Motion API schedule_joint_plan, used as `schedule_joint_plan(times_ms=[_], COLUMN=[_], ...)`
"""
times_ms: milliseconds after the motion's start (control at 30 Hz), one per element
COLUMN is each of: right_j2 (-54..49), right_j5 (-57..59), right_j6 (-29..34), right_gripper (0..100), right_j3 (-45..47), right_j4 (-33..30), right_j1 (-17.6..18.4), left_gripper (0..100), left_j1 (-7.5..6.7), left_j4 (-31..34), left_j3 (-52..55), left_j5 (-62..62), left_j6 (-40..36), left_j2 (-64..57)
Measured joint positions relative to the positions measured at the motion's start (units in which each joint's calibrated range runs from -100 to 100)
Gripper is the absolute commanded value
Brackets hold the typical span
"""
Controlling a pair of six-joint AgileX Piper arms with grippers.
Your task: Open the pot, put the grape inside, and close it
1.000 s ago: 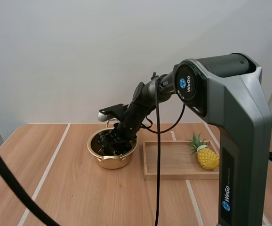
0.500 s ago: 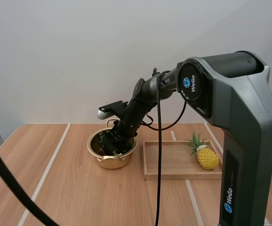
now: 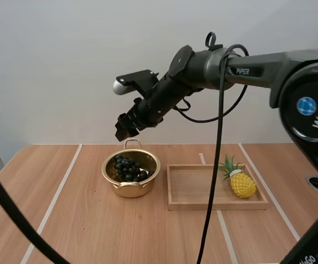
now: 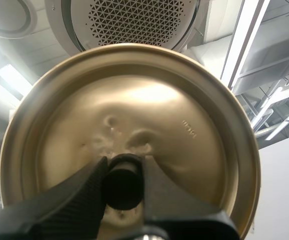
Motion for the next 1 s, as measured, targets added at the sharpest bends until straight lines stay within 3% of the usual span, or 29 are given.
schedule_joint_plan(times_ms=[267, 567, 733, 1000], right_j2=[-11.87, -21.06, -25.51, -33.33], right_j5=[0.43, 0.79, -2.38, -7.18], right_j6=[4.41, 13.6, 18.38, 20.26], right_gripper=[100, 100, 100, 100], right_j3=[0.0, -3.0, -7.14, -13.07], right_j4=[-3.31, -18.26, -25.35, -26.74], right_j1=[0.0, -0.27, -2.75, -7.78], left_gripper=[0, 0, 0, 0], left_j1=[0.0, 0.0, 0.0, 0.0], left_j4=[0.0, 0.0, 0.0, 0.0], left_j3=[0.0, 0.0, 0.0, 0.0], left_j5=[0.0, 0.0, 0.0, 2.09], left_j6=[0.0, 0.0, 0.0, 0.0], left_j2=[0.0, 0.0, 0.0, 0.0])
